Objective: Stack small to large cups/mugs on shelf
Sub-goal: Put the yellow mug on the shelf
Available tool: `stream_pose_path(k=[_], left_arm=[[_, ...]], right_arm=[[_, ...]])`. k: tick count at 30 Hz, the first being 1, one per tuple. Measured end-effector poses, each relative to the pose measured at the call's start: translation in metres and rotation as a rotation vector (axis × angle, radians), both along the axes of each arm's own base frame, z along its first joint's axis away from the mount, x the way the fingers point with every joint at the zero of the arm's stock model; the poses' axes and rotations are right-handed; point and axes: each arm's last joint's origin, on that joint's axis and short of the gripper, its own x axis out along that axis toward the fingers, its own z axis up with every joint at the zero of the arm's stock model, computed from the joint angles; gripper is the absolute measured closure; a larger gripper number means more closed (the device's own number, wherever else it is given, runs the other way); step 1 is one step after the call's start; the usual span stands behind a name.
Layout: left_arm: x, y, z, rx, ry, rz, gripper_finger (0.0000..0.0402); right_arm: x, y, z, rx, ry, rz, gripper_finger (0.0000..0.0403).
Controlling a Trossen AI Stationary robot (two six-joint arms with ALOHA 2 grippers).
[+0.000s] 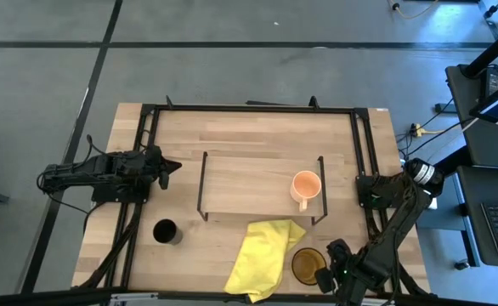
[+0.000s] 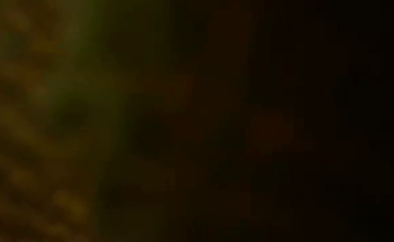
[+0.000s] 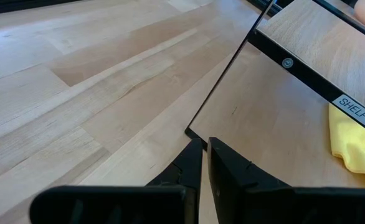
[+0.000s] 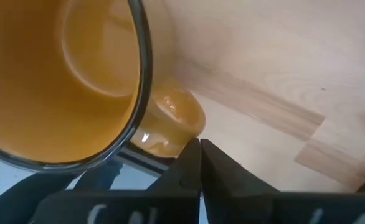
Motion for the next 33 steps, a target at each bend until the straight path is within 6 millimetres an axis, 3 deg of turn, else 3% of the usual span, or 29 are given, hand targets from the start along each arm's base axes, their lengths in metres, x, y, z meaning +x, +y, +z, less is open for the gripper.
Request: stream_pose_path(k=[13, 33], left_arm=[[0.0, 0.0, 0.0, 0.0, 0.0, 0.0, 0.0381], [0.0, 0.0, 0.0, 0.0, 0.0, 0.0, 0.0381]], right_arm=[[-0.001, -0.004, -0.001, -0.058, -0.012, -0.007, 0.0399], [0.005, 0.006, 0.002, 0.045, -0.082, 0.007, 0.0399]])
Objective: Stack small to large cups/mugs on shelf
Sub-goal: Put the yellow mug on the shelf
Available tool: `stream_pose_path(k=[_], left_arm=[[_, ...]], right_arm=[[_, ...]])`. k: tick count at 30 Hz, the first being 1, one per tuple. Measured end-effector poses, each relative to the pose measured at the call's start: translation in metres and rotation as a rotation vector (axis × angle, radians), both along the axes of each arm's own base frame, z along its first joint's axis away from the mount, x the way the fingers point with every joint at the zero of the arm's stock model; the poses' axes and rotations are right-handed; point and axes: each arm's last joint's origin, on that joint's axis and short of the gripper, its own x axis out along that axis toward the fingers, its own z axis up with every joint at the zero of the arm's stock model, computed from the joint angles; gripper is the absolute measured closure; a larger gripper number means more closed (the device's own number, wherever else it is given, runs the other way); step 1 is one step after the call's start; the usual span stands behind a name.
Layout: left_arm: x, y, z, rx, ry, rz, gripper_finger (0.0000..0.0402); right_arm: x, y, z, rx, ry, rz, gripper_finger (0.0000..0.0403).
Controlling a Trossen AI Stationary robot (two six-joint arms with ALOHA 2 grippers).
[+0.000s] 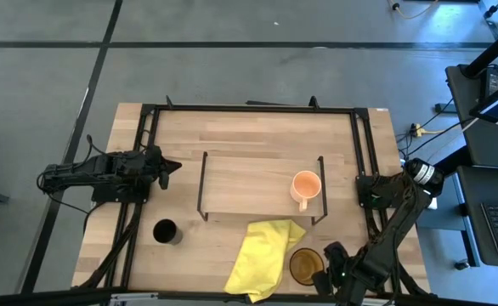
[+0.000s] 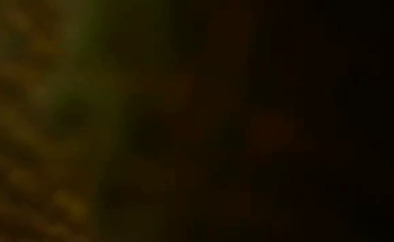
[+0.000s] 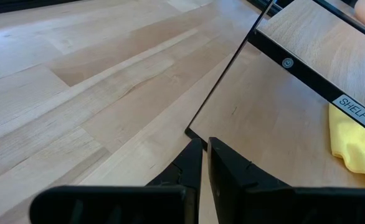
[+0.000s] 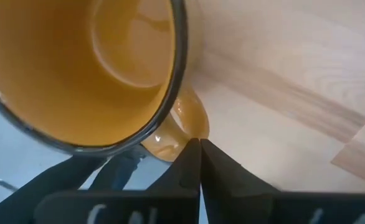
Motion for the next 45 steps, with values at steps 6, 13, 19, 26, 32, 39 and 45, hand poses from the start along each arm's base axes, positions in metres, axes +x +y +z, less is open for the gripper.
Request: stream_pose_path(k=[6, 13, 19, 26, 32, 39, 45], left_arm=[[0.0, 0.0, 0.0, 0.0, 0.0, 0.0, 0.0381], [0.0, 0.0, 0.0, 0.0, 0.0, 0.0, 0.0381], [0.0, 0.0, 0.0, 0.0, 0.0, 0.0, 0.0381], [0.0, 0.0, 0.0, 0.0, 0.0, 0.0, 0.0381], [0.0, 0.0, 0.0, 0.0, 0.0, 0.0, 0.0381], [0.0, 0.0, 0.0, 0.0, 0.0, 0.0, 0.0381], [0.0, 0.0, 0.0, 0.0, 0.0, 0.0, 0.0381]], right_arm=[[0.005, 0.004, 0.002, 0.009, -0.103, -0.013, 0.0399], [0.009, 0.006, 0.004, 0.011, -0.181, -0.031, 0.0399], [0.011, 0.009, 0.005, 0.034, -0.207, -0.011, 0.0399], [0.013, 0.011, 0.007, 0.041, -0.254, -0.019, 0.0399], [0.017, 0.016, 0.011, 0.079, -0.32, 0.037, 0.0399], [0.025, 0.02, 0.016, 0.062, -0.466, 0.079, 0.0384], [0.041, 0.017, 0.022, 0.064, -0.554, 0.133, 0.0383]])
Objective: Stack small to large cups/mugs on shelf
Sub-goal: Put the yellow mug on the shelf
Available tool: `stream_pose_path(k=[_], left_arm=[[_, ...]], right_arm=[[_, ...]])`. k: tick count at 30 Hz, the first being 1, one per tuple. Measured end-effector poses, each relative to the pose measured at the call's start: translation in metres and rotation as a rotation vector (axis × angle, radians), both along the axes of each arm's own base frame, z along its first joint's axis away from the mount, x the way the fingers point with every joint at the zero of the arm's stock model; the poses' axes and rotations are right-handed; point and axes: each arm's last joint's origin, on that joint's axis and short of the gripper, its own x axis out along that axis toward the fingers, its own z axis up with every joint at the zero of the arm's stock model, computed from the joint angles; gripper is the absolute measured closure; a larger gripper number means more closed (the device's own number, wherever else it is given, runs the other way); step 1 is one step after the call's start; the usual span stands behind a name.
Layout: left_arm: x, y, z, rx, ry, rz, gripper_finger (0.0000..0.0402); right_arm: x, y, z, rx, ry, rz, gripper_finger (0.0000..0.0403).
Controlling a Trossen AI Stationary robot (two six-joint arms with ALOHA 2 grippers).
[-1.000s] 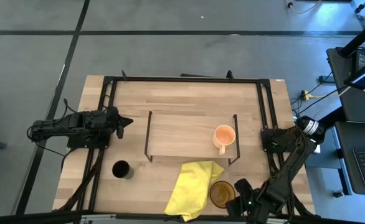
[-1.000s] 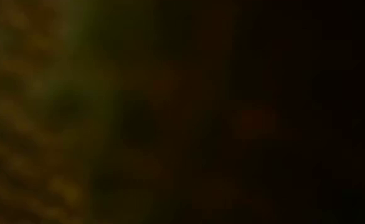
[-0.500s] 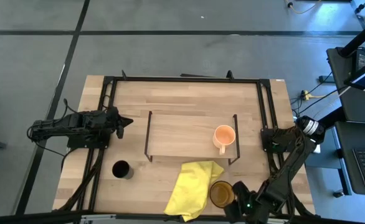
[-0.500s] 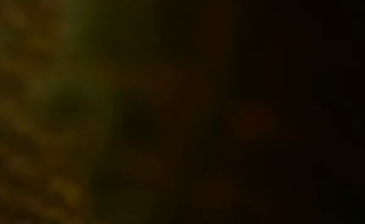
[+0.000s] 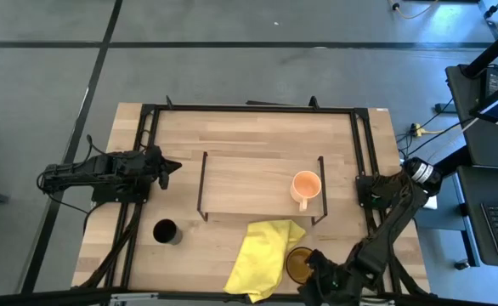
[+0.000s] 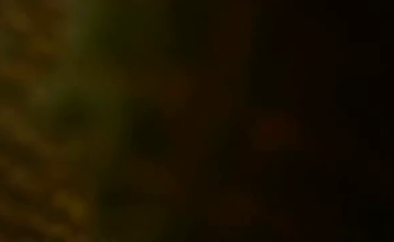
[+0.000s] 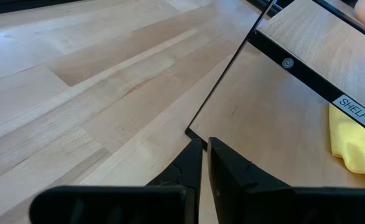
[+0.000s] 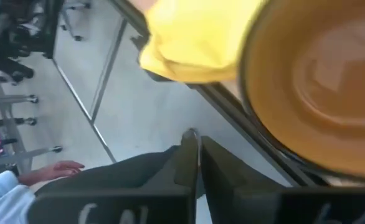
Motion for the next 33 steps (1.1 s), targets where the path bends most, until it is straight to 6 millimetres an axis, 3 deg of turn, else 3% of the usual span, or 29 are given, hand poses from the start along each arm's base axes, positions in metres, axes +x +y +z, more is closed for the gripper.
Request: stream_pose_path(k=[11, 23, 33], left_arm=[[0.0, 0.0, 0.0, 0.0, 0.0, 0.0, 0.0381], [0.0, 0.0, 0.0, 0.0, 0.0, 0.0, 0.0381], [0.0, 0.0, 0.0, 0.0, 0.0, 0.0, 0.0381]], right_arm=[[0.039, -0.026, 0.005, -0.198, -0.141, 0.122, 0.0383], [0.038, -0.042, -0.002, -0.519, -0.068, 0.408, 0.0366], [0.059, -0.061, 0.05, -0.78, -0.08, 0.655, 0.0366]])
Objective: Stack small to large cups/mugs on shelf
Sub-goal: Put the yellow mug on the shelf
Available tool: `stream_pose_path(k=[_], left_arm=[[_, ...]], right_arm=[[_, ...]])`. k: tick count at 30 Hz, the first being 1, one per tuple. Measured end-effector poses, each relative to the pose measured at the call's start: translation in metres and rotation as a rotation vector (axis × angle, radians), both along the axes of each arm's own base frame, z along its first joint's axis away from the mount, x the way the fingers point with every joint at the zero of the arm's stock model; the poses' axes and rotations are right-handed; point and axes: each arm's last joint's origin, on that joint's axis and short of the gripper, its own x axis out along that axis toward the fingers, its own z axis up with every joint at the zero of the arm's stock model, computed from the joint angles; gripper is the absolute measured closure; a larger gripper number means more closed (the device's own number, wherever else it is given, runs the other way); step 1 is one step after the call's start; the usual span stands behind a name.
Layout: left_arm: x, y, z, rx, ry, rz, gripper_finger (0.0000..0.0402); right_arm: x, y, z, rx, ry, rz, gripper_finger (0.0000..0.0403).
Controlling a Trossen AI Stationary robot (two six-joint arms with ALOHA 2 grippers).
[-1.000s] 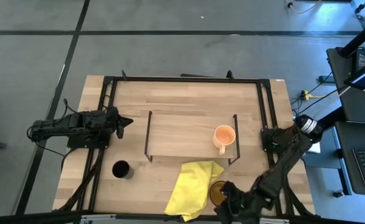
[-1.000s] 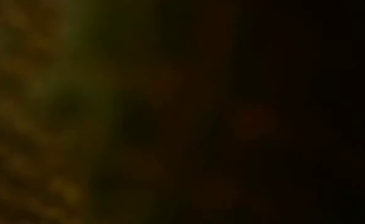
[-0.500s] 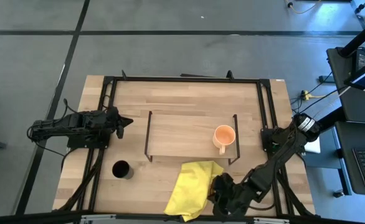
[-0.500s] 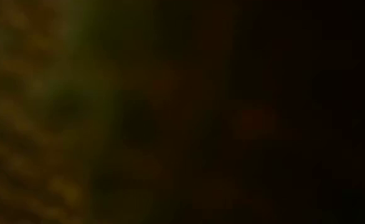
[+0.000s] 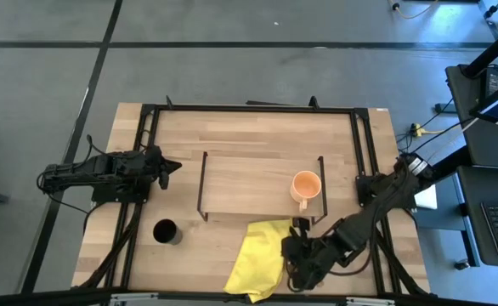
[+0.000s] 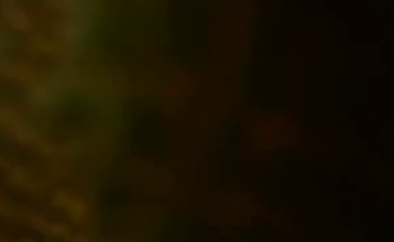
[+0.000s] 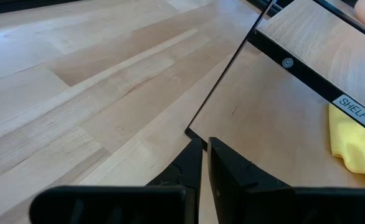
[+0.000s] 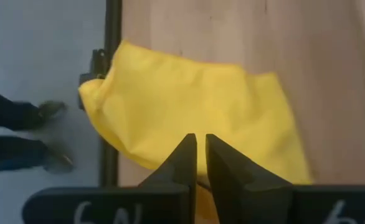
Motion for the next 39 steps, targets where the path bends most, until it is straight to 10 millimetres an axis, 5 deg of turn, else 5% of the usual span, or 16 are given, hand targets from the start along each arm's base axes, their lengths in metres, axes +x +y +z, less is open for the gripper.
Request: stream_pose_path(k=[9, 18, 30, 39], left_arm=[[0.0, 0.0, 0.0, 0.0, 0.0, 0.0, 0.0381], [0.0, 0.0, 0.0, 0.0, 0.0, 0.0, 0.0381], [0.0, 0.0, 0.0, 0.0, 0.0, 0.0, 0.0381], [0.0, 0.0, 0.0, 0.0, 0.0, -0.001, 0.0381]], right_arm=[[-0.004, -0.011, -0.003, -0.056, 0.196, 0.217, 0.0365], [-0.001, -0.015, -0.003, -0.101, 0.21, 0.452, 0.0365], [0.027, -0.053, -0.003, -0.008, 0.223, 0.268, 0.0366], [0.021, -0.044, -0.003, 0.026, 0.225, 0.663, 0.0341]])
